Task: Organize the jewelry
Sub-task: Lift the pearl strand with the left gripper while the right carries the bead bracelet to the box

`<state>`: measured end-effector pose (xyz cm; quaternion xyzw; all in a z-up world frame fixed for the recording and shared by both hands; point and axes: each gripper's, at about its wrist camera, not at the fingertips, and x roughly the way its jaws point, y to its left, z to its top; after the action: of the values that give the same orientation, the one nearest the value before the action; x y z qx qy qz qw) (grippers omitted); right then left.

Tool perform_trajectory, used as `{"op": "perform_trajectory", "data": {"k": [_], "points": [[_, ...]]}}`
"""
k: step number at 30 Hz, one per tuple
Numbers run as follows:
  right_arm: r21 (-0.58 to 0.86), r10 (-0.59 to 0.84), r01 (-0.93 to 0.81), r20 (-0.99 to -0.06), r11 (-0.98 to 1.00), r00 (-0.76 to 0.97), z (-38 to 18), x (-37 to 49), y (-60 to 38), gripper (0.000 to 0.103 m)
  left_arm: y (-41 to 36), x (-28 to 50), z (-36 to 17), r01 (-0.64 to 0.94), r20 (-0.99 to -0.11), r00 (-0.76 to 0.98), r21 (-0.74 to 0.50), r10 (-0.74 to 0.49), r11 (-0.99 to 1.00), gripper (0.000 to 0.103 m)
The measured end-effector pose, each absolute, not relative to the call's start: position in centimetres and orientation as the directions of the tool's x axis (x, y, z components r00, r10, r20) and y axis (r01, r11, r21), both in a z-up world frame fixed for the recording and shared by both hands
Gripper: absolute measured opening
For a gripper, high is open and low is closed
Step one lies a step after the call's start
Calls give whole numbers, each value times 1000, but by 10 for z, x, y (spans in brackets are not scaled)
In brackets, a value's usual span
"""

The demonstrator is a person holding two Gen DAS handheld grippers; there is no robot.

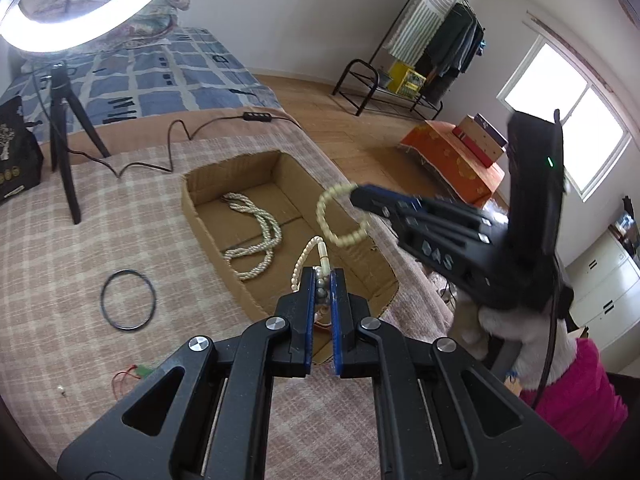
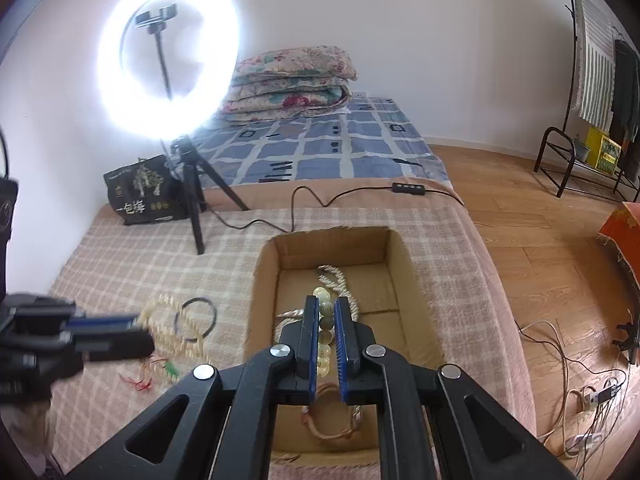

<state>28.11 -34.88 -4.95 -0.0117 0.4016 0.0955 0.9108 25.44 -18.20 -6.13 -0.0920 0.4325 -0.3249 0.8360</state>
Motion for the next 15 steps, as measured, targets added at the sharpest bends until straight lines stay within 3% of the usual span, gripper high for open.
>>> {"op": "perform_trajectory", "data": {"k": [15], "points": [[122,222,-198,-735,973,640,-80,348,-371,5,-232,251,-95,518,-719,406,-328,-565,790,5]]}}
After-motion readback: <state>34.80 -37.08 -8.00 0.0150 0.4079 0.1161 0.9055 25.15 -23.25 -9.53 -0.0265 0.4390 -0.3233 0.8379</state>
